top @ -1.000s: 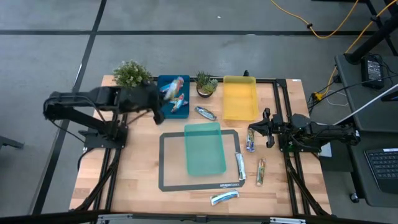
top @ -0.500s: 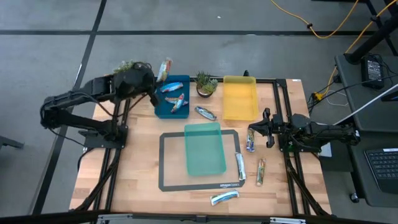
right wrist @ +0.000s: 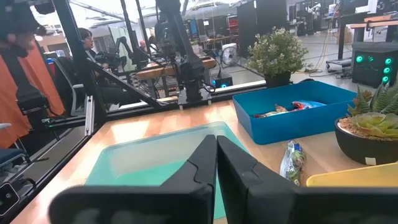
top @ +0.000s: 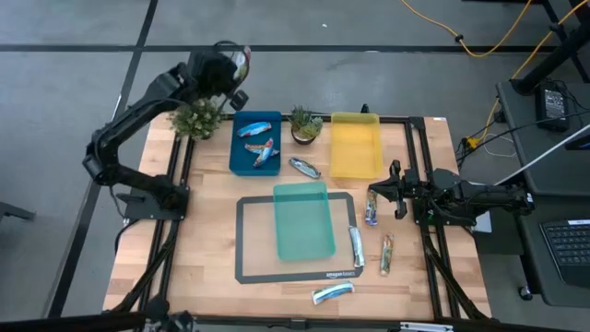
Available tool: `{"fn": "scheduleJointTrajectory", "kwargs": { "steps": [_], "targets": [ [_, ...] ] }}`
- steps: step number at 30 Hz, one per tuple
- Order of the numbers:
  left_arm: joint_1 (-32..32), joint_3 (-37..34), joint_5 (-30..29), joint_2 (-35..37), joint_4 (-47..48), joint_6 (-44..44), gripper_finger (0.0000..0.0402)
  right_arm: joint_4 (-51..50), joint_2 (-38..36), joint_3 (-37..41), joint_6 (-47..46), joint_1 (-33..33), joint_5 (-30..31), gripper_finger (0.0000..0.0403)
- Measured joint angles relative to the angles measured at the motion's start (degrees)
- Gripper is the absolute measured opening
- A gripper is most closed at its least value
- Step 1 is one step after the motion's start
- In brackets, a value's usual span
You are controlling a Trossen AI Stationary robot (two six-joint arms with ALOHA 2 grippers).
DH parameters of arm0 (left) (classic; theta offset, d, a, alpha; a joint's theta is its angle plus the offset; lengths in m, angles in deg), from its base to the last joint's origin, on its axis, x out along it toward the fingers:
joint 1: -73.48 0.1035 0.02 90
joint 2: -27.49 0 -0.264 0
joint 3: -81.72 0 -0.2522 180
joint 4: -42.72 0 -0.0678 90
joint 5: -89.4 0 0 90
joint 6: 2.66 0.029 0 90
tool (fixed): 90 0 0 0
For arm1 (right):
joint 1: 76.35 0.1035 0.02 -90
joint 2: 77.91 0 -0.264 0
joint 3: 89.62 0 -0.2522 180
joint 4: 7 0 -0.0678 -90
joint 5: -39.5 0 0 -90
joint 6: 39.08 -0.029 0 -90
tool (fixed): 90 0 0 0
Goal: Pick and place Granola Bars by type
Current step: Put the red granola bar into the dark blue bin
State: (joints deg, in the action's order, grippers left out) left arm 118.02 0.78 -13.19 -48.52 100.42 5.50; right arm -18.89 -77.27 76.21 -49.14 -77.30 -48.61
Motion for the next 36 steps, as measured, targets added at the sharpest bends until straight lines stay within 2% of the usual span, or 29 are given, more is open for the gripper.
{"fn": "scheduleJointTrajectory", "kwargs": {
  "steps": [4,9,16,24,36],
  "targets": [
    [1.6,2.8,0.8,-2.3,-0.1,2.2,0.0037,0.0,0.0,0.0,0.0,0.0,0.0,0.0016],
    [2.5,2.1,2.3,-3.8,1.0,1.9,0.0034,0.0,0.0,0.0,0.0,0.0,0.0,0.0016],
    [1.8,-7.5,7.5,-4.0,2.5,-2.9,0.0035,0.0,0.0,0.0,0.0,0.0,0.0,0.0016],
    [-3.1,-20.9,7.8,-3.9,-2.7,-5.0,0.0031,0.0,0.0,0.0,0.0,0.0,0.0,0.0016],
    [-7.1,-23.2,7.5,-3.8,-2.7,-8.7,0.003,0.0,0.0,0.0,0.0,0.0,0.0,0.0016]
  ]
}}
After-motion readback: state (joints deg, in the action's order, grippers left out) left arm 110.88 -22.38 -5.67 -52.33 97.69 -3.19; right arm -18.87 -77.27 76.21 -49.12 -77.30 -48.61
